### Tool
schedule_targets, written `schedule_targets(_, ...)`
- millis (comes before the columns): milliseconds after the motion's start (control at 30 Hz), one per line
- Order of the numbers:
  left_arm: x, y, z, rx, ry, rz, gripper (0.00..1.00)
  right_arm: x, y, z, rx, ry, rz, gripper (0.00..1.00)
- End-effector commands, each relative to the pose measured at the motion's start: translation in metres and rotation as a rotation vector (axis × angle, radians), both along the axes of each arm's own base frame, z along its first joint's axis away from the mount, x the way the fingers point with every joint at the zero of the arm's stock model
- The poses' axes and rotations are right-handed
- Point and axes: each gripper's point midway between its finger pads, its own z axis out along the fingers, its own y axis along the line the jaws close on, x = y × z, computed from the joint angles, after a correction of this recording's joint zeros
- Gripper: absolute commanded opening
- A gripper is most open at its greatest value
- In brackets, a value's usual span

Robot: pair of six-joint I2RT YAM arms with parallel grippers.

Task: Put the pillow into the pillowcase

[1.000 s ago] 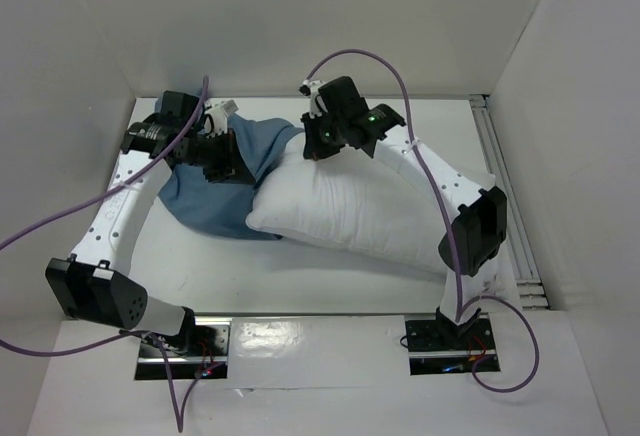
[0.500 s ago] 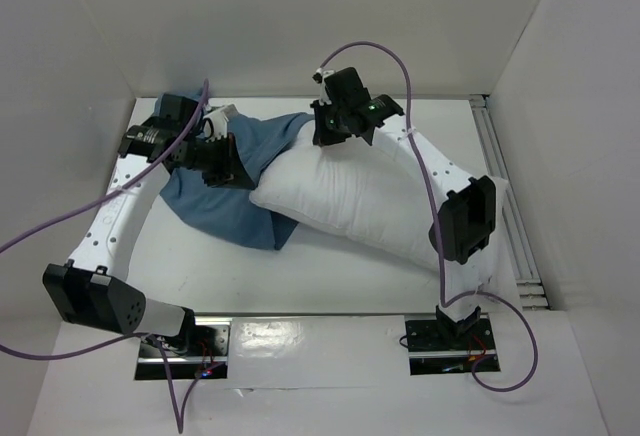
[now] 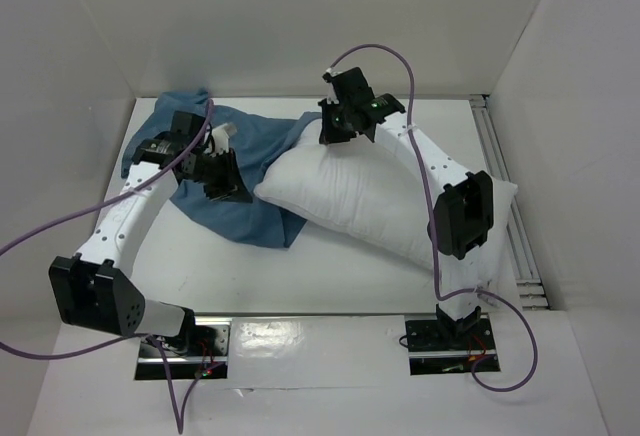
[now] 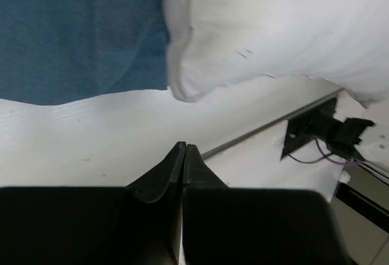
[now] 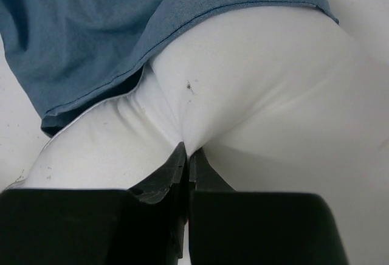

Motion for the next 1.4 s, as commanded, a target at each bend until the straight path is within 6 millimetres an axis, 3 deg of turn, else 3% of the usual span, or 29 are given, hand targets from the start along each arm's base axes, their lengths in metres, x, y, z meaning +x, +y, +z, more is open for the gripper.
schedule_targets(0, 0.022, 0.006, -0.011, 0.043, -0.039, 0.139, 0.17, 0.004, 0.003, 0.016, 0.036, -0.048, 0.018, 0.0)
schedule_targets(133, 0.014, -0.002, -0.033, 0.035, -0.065, 0.176, 0.19, 0.004, 0.003, 0.019, 0.04, -0.056, 0.019, 0.0)
schedule_targets(167, 0.012, -0.006, -0.037, 0.02, -0.075, 0.18, 0.24, 0.003, 0.002, 0.023, 0.045, -0.064, 0.019, 0.0)
schedule_targets(200, 0.0, -0.011, -0.057, 0.017, -0.048, 0.172, 0.32, 0.001, 0.003, 0.02, 0.046, -0.054, 0.025, 0.0)
schedule_targets(233, 0.008, -0.018, -0.049, -0.038, -0.118, 0.196, 0.37, 0.001, 0.003, 0.02, 0.04, -0.058, 0.031, 0.0)
schedule_targets(267, 0.007, -0.022, -0.054, -0.056, -0.123, 0.203, 0.44, 0.001, 0.003, 0.02, 0.04, -0.058, 0.032, 0.0)
schedule_targets(300, 0.005, -0.026, -0.06, -0.056, -0.133, 0.218, 0.59, 0.001, 0.003, 0.02, 0.04, -0.058, 0.032, 0.0)
schedule_targets(333, -0.003, -0.026, -0.079, -0.046, -0.107, 0.24, 0.63, 0.001, 0.003, 0.02, 0.04, -0.058, 0.032, 0.0)
schedule_targets(367, 0.005, -0.031, -0.073, -0.09, -0.162, 0.276, 0.66, 0.001, 0.003, 0.02, 0.04, -0.058, 0.032, 0.0)
schedule_targets(433, -0.003, -0.036, -0.088, -0.083, -0.194, 0.293, 0.79, 0.0, 0.004, 0.02, 0.045, -0.055, 0.038, 0.0)
schedule_targets(533, 0.004, -0.035, -0.081, -0.031, -0.309, 0.372, 0.9, -0.001, 0.005, 0.02, 0.051, -0.052, 0.045, 0.0)
schedule_targets(633, 0.011, -0.033, -0.087, 0.072, -0.34, 0.412, 0.85, 0.0, 0.005, 0.018, 0.042, -0.049, 0.051, 0.0)
schedule_targets(833, 0.034, -0.047, -0.1, 0.242, -0.355, 0.426, 0.82, 0.001, 0.01, 0.023, 0.058, -0.054, 0.065, 0.0)
schedule_targets(867, 0.039, -0.053, -0.095, 0.251, -0.361, 0.423, 0.81, 0.002, 0.01, 0.027, 0.063, -0.063, 0.065, 0.0)
schedule_targets(900, 0.038, -0.048, -0.109, 0.309, -0.324, 0.43, 0.81, 0.001, 0.009, 0.026, 0.059, -0.056, 0.065, 0.0)
schedule_targets(1133, 0.044, -0.045, -0.122, 0.431, -0.337, 0.443, 0.77, 0.002, 0.01, 0.029, 0.063, -0.064, 0.065, 0.0)
schedule_targets(1267, 0.037, -0.038, -0.138, 0.494, -0.311, 0.429, 0.75, 0.002, 0.01, 0.029, 0.058, -0.068, 0.071, 0.0)
schedule_targets(1367, 0.035, -0.04, -0.139, 0.486, -0.304, 0.421, 0.75, 0.002, 0.01, 0.029, 0.058, -0.068, 0.071, 0.0)
